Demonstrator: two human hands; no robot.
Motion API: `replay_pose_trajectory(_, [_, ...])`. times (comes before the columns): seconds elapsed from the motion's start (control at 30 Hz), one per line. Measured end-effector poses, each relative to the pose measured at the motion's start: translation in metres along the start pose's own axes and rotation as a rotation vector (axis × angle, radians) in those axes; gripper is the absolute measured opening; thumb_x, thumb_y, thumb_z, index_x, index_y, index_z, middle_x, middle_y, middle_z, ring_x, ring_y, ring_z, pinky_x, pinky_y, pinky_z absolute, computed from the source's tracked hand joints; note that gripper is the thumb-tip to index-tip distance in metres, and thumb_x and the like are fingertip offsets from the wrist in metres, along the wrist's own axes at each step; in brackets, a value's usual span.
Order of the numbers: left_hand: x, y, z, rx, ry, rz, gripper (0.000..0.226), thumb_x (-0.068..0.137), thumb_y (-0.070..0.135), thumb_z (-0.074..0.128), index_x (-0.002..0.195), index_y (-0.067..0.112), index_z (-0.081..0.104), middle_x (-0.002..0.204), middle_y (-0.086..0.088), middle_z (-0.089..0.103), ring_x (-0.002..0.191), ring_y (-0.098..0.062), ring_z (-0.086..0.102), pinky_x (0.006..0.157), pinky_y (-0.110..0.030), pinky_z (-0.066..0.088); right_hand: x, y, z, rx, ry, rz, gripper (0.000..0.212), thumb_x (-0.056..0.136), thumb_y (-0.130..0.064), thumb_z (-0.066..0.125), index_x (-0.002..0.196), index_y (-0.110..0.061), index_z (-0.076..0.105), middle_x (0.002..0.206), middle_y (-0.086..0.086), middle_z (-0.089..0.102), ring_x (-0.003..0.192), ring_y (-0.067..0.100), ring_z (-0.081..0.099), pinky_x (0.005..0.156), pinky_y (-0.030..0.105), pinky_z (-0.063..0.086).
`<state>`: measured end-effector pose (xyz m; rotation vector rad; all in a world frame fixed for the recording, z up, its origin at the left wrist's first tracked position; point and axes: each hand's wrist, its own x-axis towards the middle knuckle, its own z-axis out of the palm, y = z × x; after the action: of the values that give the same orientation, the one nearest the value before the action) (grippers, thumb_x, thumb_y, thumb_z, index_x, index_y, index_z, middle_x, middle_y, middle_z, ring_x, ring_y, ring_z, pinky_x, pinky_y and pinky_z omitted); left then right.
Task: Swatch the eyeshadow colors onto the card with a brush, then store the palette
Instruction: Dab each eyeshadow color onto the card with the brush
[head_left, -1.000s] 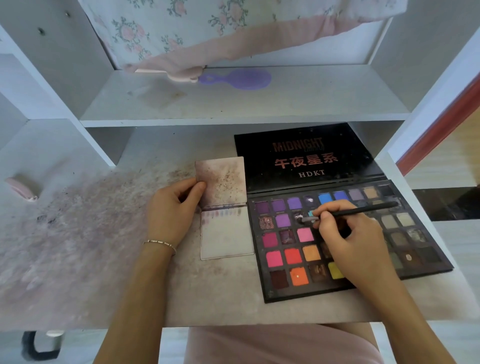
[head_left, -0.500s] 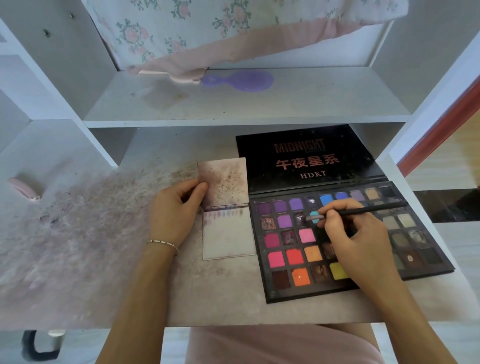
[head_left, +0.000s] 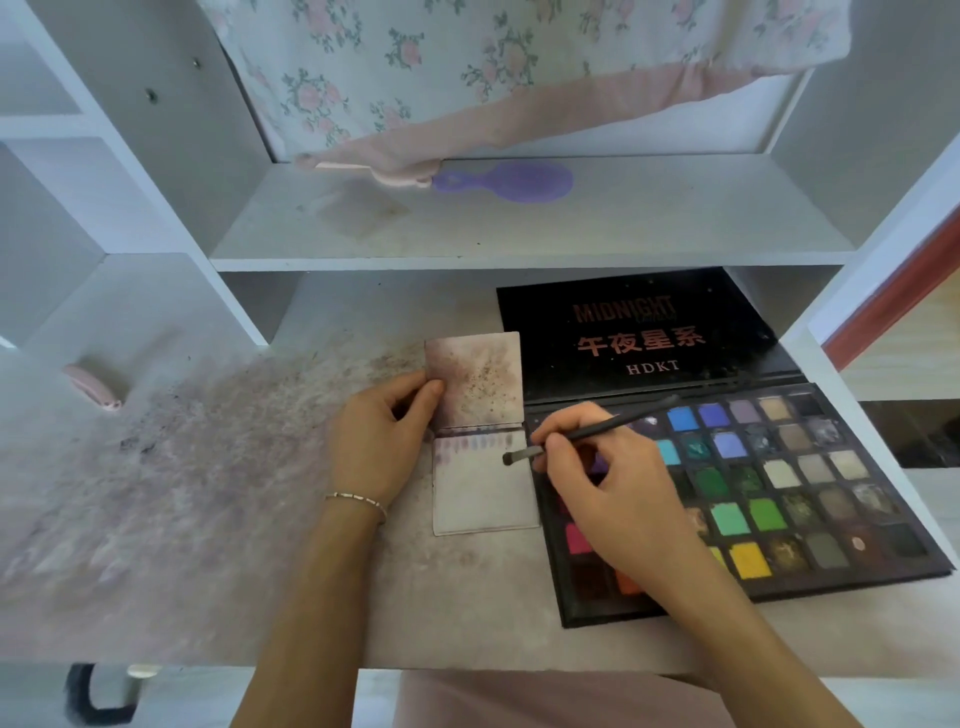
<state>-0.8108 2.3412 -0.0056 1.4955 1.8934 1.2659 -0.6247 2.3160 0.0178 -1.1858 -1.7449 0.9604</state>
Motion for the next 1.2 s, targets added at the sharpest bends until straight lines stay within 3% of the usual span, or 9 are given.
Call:
replay_pose_trajectory(0.13, [0.000, 0.000, -0.001, 0.017, -0.017, -0.008, 0.014, 0.087, 0.020, 0.060, 0.087, 0.016, 0.073, 0.081, -0.002, 0.072, 0.073, -0.013, 0.062, 0.073, -0.034, 0.052, 0.008, -0.004, 0.016, 0.017, -0.040, -0.003, 0.016, 0.086, -0.019, 0.051, 0.078, -0.032, 0.055, 0.071, 0.003, 0.063, 0.068, 0.019, 0.061, 0.061, 0.034, 0.050])
replay_pose_trajectory(0.33, [-0.001, 0.000, 0.000, 0.015, 0.005, -0.005, 0.012, 0.086, 0.019, 0.062, 0.090, 0.017, 0.074, 0.081, -0.008, 0.072, 0.078, -0.023, 0.066, 0.075, -0.043, 0.053, 0.015, -0.003, 0.029, -0.070, -0.070, 0.002, 0.017, 0.085, -0.016, 0.054, 0.080, -0.032, 0.056, 0.079, -0.008, 0.064, 0.077, 0.006, 0.060, 0.069, 0.015, 0.048])
replay_pose_trajectory(0.63, [-0.002, 0.003, -0.001, 0.029, -0.033, -0.034, 0.014, 0.088, 0.024, 0.060, 0.088, 0.020, 0.073, 0.078, -0.002, 0.072, 0.074, -0.017, 0.064, 0.070, -0.038, 0.053, 0.015, -0.001, 0.030, -0.080, -0.100, 0.023, 0.022, 0.085, -0.018, 0.054, 0.078, -0.039, 0.053, 0.082, -0.014, 0.062, 0.080, 0.007, 0.060, 0.070, 0.015, 0.047])
replay_pose_trajectory(0.77, [-0.002, 0.002, -0.001, 0.017, -0.039, -0.039, 0.015, 0.088, 0.023, 0.059, 0.085, 0.017, 0.072, 0.080, -0.008, 0.071, 0.079, -0.024, 0.065, 0.073, -0.043, 0.053, 0.016, -0.001, 0.030, -0.104, -0.105, 0.026, 0.015, 0.085, -0.019, 0.054, 0.080, -0.033, 0.056, 0.079, -0.013, 0.063, 0.075, 0.006, 0.058, 0.067, 0.014, 0.046])
replay_pose_trajectory(0.93, [-0.003, 0.003, -0.001, 0.014, -0.031, -0.030, 0.014, 0.087, 0.022, 0.060, 0.085, 0.020, 0.073, 0.075, -0.006, 0.071, 0.075, -0.022, 0.065, 0.070, -0.040, 0.053, 0.016, -0.001, 0.030, -0.113, -0.103, 0.027, 0.013, 0.086, -0.017, 0.054, 0.083, -0.028, 0.059, 0.084, -0.006, 0.066, 0.080, 0.009, 0.060, 0.069, 0.018, 0.047])
replay_pose_trajectory(1.2, [-0.002, 0.004, -0.002, 0.011, -0.035, -0.038, 0.015, 0.087, 0.023, 0.060, 0.093, 0.022, 0.073, 0.075, 0.003, 0.070, 0.075, -0.017, 0.065, 0.071, -0.036, 0.052, 0.017, -0.001, 0.030, -0.135, -0.100, 0.018, 0.012, 0.086, -0.015, 0.054, 0.085, -0.024, 0.063, 0.080, -0.010, 0.064, 0.072, 0.004, 0.056, 0.065, 0.010, 0.043])
